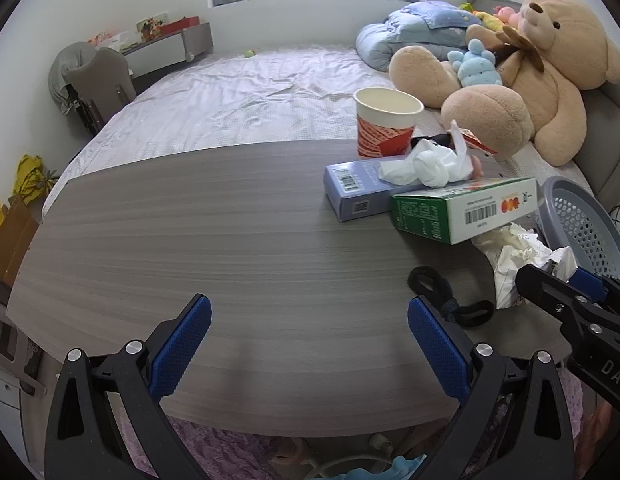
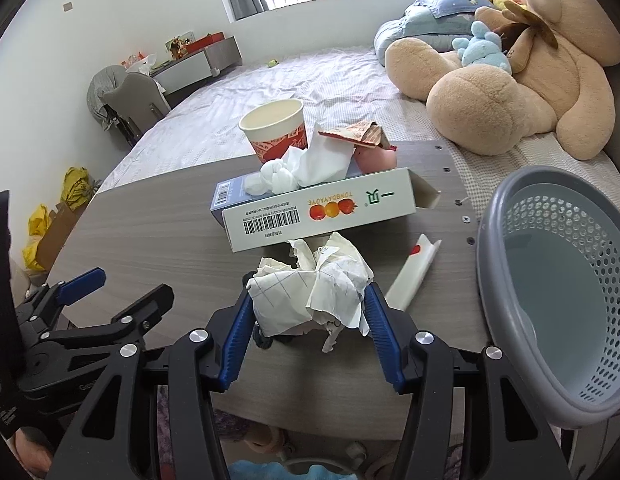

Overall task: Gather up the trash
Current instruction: 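Lift the tissue with the right gripper while the left gripper grasps the black hair tie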

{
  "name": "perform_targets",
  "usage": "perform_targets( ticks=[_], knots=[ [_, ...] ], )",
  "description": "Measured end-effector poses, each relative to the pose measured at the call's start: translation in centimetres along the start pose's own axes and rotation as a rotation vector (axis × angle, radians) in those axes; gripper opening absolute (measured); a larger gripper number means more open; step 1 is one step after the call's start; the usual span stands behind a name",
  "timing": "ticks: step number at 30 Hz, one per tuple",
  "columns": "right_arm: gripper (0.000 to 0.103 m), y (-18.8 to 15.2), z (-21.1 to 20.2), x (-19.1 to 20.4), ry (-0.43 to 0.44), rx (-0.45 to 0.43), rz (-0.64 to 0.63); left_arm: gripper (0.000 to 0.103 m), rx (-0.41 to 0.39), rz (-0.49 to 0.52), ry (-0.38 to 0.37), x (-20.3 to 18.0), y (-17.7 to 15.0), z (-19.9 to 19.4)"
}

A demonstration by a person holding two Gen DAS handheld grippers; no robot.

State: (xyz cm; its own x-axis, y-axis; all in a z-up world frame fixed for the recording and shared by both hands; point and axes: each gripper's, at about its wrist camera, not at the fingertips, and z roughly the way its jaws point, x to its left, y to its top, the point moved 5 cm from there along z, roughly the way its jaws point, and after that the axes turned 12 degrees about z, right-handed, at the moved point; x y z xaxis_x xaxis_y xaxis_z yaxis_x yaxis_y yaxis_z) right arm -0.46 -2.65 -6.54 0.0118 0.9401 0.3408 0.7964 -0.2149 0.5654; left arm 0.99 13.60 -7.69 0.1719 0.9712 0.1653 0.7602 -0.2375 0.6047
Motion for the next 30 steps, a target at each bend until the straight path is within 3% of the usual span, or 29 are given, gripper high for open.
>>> perform_targets(
  ticks=[15, 23, 30],
  knots=[
    [0.053, -0.8, -5.4, -4.9, -0.044, -0.094, 0.061, 0.097, -0.007, 0.006, -0.101, -4.7, 0.8, 0.2],
    [0.053, -1.1, -6.5, -7.1, -0.038, -0.12, 0.099, 0.097, -0.015, 0.054, -0.083, -7.8, 1.2, 0.6],
    [0.053, -1.1, -6.9, -8.4, -0.03, -0.131, 0.134, 0.097, 0.025, 0.087, -0.032, -9.3, 1.1, 2.7]
  ],
)
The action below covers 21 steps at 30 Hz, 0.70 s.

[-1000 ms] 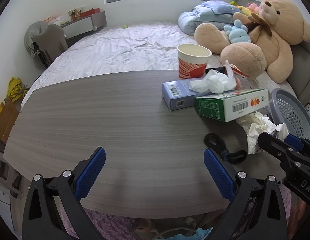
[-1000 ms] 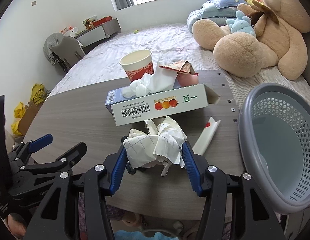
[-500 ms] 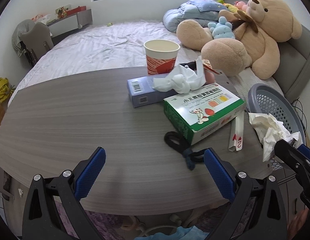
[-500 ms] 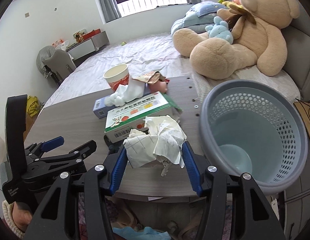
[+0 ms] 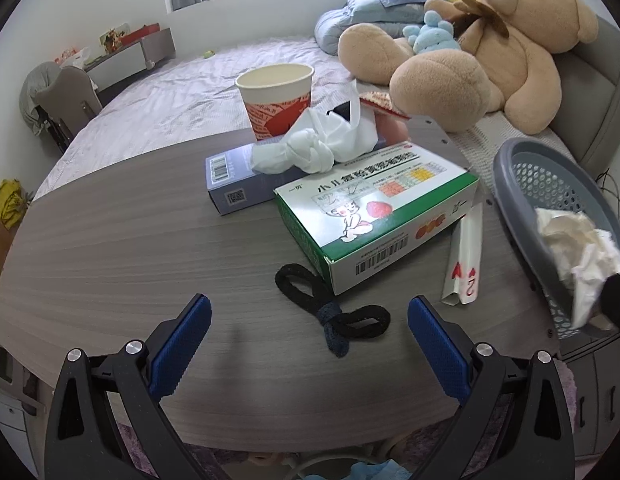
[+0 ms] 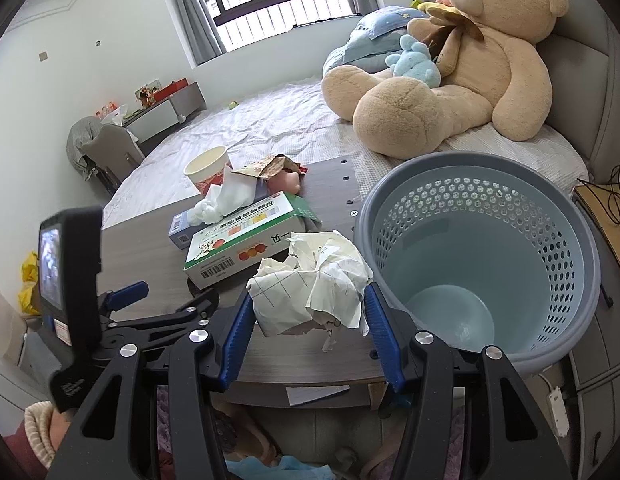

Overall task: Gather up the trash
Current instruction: 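Lift the tissue with the right gripper while the left gripper grasps the black hair tie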

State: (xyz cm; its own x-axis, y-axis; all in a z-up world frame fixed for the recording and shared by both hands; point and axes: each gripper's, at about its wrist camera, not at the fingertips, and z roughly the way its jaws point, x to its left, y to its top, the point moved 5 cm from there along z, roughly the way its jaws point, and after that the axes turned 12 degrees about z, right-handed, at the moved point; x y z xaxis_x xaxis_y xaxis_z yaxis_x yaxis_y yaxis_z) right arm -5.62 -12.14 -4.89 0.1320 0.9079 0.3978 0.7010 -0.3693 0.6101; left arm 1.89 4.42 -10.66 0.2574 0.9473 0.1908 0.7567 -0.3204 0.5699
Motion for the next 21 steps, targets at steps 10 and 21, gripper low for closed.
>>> perform_targets(
  ticks=[10, 21],
  knots=[
    [0.053, 0.0, 0.6, -0.1, 0.003, 0.012, 0.012, 0.097, 0.051, -0.035, 0.073, 3.6, -1.4, 0.8],
    [0.053, -0.5, 1.1, 0.8, 0.006, 0.028, -0.006, 0.097, 0.026, -0.038, 0.063, 5.3, -2.1, 0.1]
  ],
)
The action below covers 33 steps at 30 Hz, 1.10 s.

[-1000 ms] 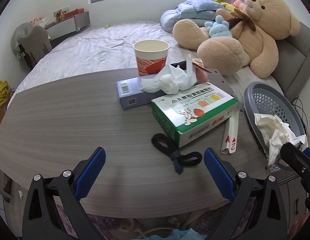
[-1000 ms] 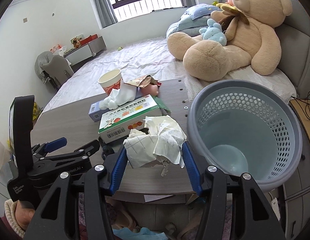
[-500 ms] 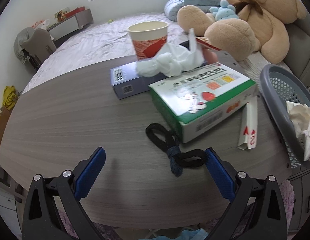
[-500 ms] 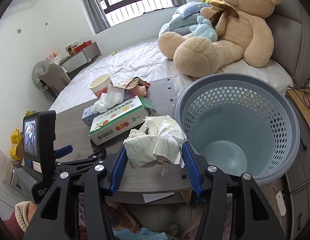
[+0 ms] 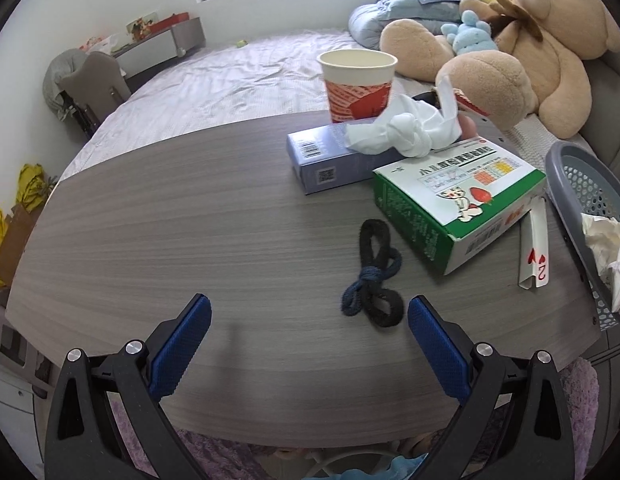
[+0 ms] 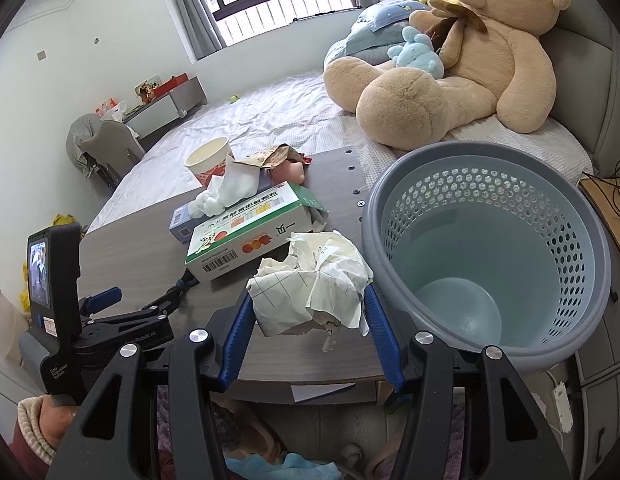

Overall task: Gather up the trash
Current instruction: 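Lift the tissue with the right gripper while the left gripper grasps the black hair tie, then carry both items over the wastebasket and open both grippers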

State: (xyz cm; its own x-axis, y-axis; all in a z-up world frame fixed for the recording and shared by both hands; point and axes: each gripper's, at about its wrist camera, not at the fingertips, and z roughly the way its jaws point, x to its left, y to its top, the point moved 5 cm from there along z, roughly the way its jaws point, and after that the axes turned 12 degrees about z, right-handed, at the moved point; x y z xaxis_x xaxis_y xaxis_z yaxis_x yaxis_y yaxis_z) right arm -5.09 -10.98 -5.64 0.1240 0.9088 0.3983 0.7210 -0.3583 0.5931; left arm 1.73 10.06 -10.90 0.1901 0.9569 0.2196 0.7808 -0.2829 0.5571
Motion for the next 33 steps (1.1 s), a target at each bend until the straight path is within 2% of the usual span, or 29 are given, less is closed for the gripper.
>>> perform_targets(
  ticks=[5, 7, 9, 13, 15, 17, 21, 27, 31, 33],
  knots=[
    [0.053, 0.0, 0.0, 0.0, -0.005, -0.002, 0.003, 0.096, -0.023, 0.025, -0.003, -0.7, 1.0, 0.8],
    [0.053, 0.1, 0.0, -0.1, -0.009, -0.002, 0.008, 0.09, -0.019, 0.023, -0.013, -0.7, 1.2, 1.1],
    [0.053, 0.1, 0.1, -0.3, -0.011, -0.002, 0.011, 0.076, -0.002, 0.022, -0.036, -0.8, 1.2, 1.6],
    [0.053, 0.1, 0.2, -0.3, -0.013, 0.003, 0.013, 0.06, -0.007, 0.03, -0.077, -1.1, 1.2, 1.8],
    [0.053, 0.0, 0.3, -0.2, -0.013, 0.005, 0.011, 0.034, -0.015, 0.045, -0.088, -1.4, 1.2, 1.7],
    [0.053, 0.0, 0.4, -0.2, -0.012, 0.008, 0.01, 0.017, -0.016, 0.062, -0.09, -1.7, 1.1, 1.6],
    [0.053, 0.0, 0.6, -0.4, -0.011, 0.011, 0.014, 0.015, -0.01, 0.064, -0.076, -1.5, 0.9, 1.2],
    [0.053, 0.9, 0.0, -1.4, -0.006, -0.012, 0.029, 0.015, -0.051, 0.062, -0.048, -0.5, 1.2, -1.8],
    [0.053, 1.8, -0.5, -3.1, -0.02, -0.03, 0.05, 0.015, -0.114, 0.091, -0.053, -1.7, 3.3, -4.5],
    [0.053, 2.4, -0.9, -4.4, -0.041, -0.044, 0.062, 0.015, -0.142, 0.116, -0.086, -3.4, 4.7, -5.4]
  ],
)
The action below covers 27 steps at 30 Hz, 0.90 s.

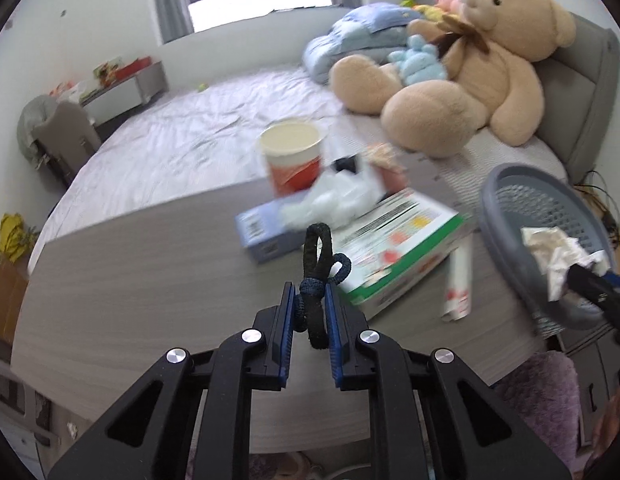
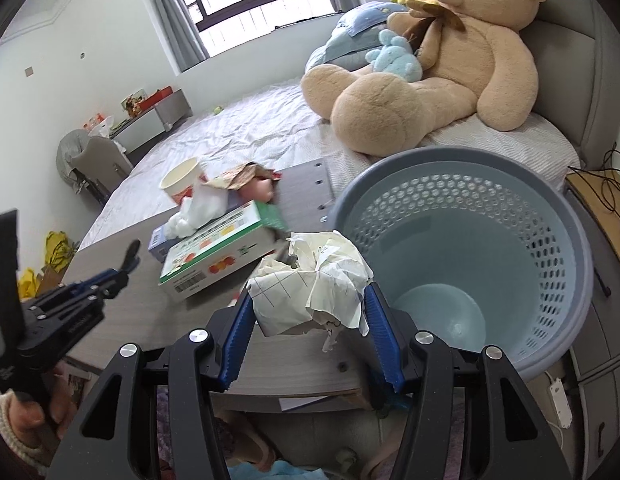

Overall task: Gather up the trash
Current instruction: 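Carry both items over the wastebasket and open both grippers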

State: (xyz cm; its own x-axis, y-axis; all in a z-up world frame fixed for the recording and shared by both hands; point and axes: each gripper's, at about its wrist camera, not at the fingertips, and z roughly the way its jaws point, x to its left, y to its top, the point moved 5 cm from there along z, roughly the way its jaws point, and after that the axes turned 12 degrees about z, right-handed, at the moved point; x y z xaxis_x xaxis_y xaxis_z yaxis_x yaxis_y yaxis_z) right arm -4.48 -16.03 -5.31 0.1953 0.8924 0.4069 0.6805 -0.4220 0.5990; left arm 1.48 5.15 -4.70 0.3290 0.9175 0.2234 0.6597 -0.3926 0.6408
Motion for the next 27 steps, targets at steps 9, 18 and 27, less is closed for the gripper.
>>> perform_targets(
  ticks=[9, 18, 27],
  knots=[
    [0.053, 3.9, -1.4, -6.7, -0.09, -0.048, 0.063, 0.015, -0.088, 0.152, -0.186, -11.2, 7.4, 0.4],
    [0.053, 5.2, -0.3, -10.9, -0.134, -0.017, 0.085, 0.016, -0.035, 0.225, -0.22, -17.0, 9.4, 3.4],
    [0.053, 5.5, 1.1, -12.1, -0.136, 0.01, 0.098, 0.019, 0.012, 0.243, -0.217, -18.6, 9.6, 5.2]
  ],
)
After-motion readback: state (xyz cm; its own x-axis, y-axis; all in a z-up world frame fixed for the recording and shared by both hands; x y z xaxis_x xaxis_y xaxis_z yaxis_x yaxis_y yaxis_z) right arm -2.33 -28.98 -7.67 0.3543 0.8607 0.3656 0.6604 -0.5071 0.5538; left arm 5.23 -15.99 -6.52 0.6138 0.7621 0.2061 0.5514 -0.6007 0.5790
